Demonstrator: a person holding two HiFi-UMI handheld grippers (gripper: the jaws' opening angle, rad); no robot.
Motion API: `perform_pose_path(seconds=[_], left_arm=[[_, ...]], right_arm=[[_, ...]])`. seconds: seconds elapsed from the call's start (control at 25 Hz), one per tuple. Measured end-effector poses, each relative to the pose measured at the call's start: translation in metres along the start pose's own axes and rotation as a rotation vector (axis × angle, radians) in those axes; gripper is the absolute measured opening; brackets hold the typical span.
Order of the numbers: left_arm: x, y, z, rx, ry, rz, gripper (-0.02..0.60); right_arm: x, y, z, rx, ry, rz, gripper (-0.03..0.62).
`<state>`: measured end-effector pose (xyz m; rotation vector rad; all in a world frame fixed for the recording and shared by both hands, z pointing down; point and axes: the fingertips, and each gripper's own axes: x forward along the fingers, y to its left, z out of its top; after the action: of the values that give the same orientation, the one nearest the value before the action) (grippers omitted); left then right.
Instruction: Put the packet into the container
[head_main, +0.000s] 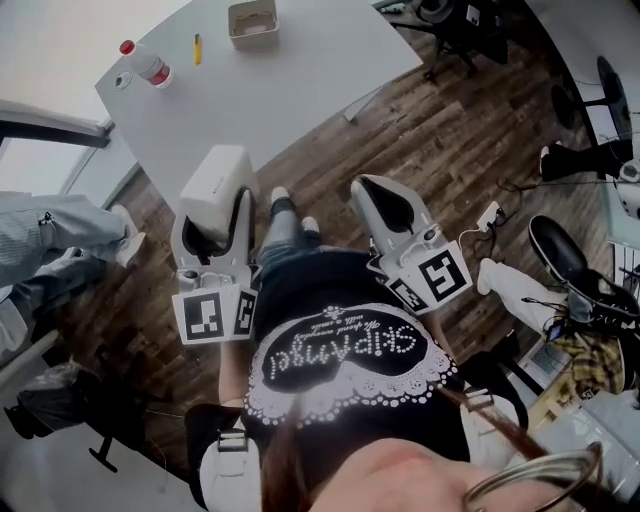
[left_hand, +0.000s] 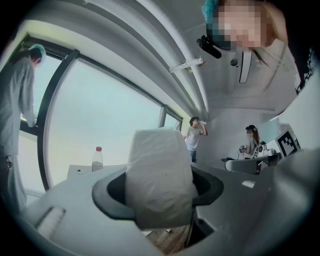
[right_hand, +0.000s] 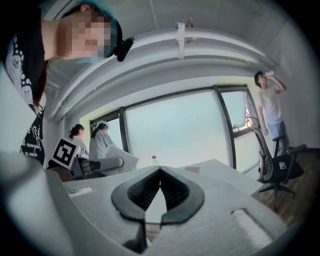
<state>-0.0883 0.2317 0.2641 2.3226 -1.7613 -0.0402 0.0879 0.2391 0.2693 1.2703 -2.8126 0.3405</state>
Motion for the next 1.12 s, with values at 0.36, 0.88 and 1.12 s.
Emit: perform_pose_path(seconds=[0.36,0.88,1.12], left_arm=[[0.055,0.035,0.027,0.012,-0.002,-0.053,0.285],[0.089,0.064,0.029,0.029,0.021,-0.132,0.285],[0.095,0.076,0.032,0.058,0.014,-0.148,0.285]], right_arm=[[0.055,-0.024,0.031,-0.040,-0.007,-0.056,-0.002],[0.094,-0.037,0.032,-0.034,0.000,-0.119,-0.003],[0.105,-0.036,0.033,-0.052,0.008,-0.139,-0.002]])
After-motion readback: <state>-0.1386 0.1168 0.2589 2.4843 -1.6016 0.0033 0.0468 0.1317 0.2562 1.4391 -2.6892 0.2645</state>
